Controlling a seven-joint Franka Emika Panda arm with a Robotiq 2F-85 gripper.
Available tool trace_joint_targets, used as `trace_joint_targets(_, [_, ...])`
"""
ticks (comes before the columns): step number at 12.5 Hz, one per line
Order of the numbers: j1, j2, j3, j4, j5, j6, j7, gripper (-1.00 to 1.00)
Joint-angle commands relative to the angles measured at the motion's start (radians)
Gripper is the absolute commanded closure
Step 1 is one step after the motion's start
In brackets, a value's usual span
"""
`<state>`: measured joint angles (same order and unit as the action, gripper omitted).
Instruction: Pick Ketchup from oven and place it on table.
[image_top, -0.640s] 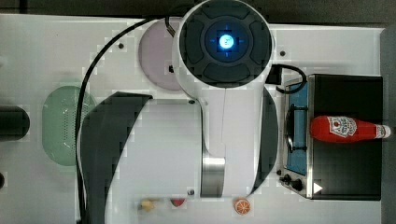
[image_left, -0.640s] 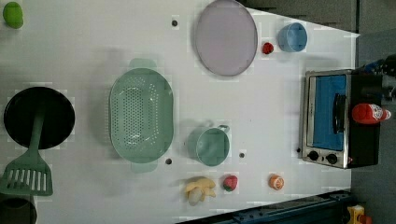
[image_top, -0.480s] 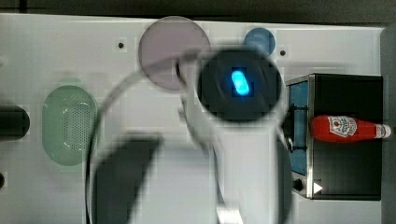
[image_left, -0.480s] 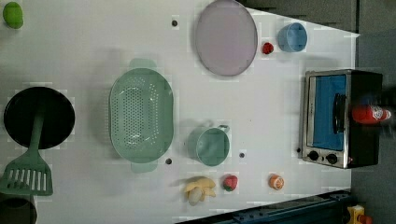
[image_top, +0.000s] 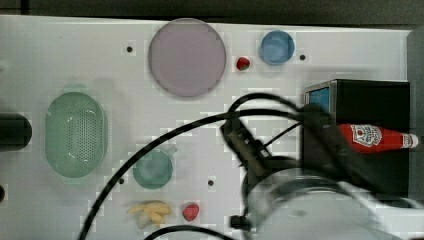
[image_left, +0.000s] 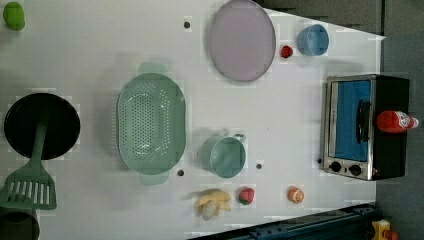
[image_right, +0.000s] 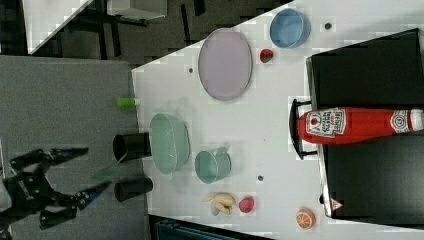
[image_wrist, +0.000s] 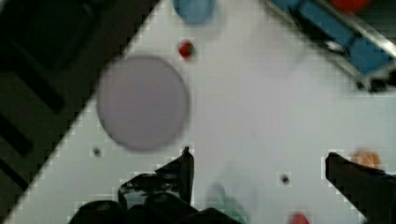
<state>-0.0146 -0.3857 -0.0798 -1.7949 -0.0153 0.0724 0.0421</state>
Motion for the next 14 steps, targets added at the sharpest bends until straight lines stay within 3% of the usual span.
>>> trace_joint_targets(1, [-0.058,0.105,-0.122,-0.062,-0.017,0.033,0.002,-1.00])
trace_joint_targets(7, [-0.082,0.295,-0.365,-0.058,-0.016,0.200,0.002,-1.00])
trace_joint_targets(11, [-0.089,0.460,-0.456,-0.058,0.002,0.348,0.002,-1.00])
trace_joint_targets(14, [-0.100,0.568,-0.491,-0.062,0.083,0.438,0.002,-1.00])
